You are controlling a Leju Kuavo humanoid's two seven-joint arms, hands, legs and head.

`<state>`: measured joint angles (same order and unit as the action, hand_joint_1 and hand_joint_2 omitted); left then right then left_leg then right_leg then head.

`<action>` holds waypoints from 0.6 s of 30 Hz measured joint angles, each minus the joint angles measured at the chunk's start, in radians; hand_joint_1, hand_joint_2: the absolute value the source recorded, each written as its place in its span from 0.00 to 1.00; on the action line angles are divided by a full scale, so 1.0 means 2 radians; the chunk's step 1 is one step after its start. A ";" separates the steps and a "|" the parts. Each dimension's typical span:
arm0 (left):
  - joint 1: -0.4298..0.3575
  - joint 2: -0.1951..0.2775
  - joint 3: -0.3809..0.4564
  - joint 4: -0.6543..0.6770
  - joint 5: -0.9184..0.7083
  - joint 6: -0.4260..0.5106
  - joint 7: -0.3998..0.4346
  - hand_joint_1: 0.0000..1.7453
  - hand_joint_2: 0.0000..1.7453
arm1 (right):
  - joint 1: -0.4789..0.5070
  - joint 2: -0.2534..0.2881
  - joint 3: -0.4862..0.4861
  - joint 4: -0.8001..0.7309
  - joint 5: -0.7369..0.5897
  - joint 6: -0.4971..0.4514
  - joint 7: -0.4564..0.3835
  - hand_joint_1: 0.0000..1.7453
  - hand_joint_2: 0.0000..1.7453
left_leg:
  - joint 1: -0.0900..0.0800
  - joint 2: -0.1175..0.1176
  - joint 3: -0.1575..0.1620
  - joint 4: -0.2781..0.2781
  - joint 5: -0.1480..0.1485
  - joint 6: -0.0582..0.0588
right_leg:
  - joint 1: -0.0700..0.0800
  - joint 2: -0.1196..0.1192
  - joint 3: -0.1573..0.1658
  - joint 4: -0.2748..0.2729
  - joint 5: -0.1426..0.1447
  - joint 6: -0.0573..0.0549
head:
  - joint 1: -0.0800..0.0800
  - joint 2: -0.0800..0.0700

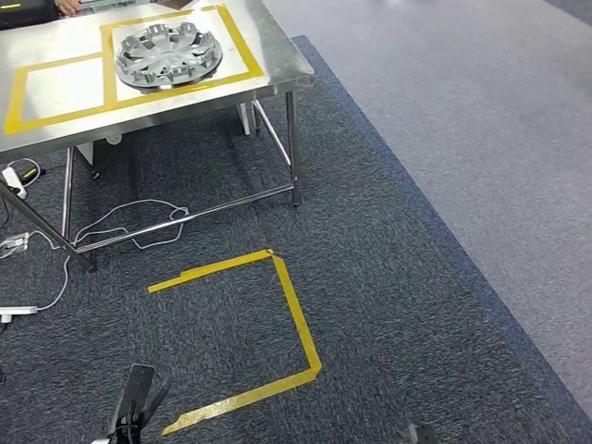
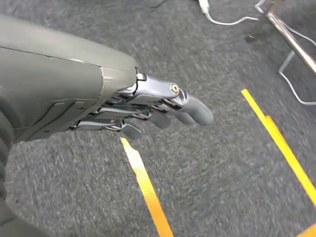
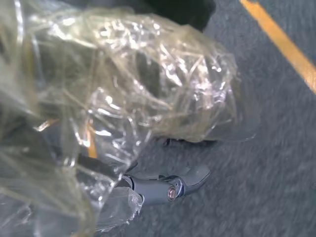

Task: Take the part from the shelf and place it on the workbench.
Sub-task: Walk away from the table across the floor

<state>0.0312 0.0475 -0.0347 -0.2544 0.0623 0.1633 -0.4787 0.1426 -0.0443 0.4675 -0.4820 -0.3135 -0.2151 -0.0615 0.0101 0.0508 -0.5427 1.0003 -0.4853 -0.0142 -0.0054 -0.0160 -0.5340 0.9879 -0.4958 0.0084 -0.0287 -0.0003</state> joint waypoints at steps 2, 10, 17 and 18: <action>0.000 0.000 0.000 0.000 0.000 0.000 0.000 0.00 0.00 | -0.002 0.000 0.001 0.004 -0.001 0.002 -0.003 0.00 0.00 | 0.001 -0.010 -0.014 0.036 -0.027 -0.004 | -0.001 0.004 -0.001 -0.001 0.003 -0.006 | -0.001 0.000; 0.002 0.001 0.000 0.001 0.000 0.000 0.000 0.00 0.00 | -0.007 0.002 0.006 0.016 -0.004 0.007 -0.005 0.00 0.00 | 0.001 -0.036 -0.008 0.036 -0.007 0.005 | 0.003 0.031 -0.004 0.001 0.005 -0.009 | -0.001 0.000; 0.001 0.000 0.000 0.004 0.000 -0.001 0.000 0.00 0.00 | -0.012 0.004 0.014 0.033 -0.013 0.014 -0.008 0.00 0.00 | 0.003 -0.032 0.006 -0.009 0.002 0.018 | 0.002 0.027 -0.032 0.036 -0.012 0.010 | 0.002 0.000; 0.001 0.000 0.000 0.004 0.000 -0.001 -0.001 0.00 0.00 | -0.014 0.004 0.015 0.035 -0.015 0.015 -0.010 0.00 0.00 | 0.002 -0.027 0.006 -0.009 0.002 0.019 | 0.001 0.020 -0.047 0.066 -0.028 0.012 | 0.004 0.000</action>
<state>0.0336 0.0467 -0.0348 -0.2465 0.0614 0.1617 -0.4799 0.1153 -0.0362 0.4967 -0.4126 -0.3428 -0.1854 -0.0820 0.0150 -0.0039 -0.5308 0.9829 -0.4810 0.0232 -0.0028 0.0236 -0.6272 1.1204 -0.5527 0.0321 -0.0215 -0.0001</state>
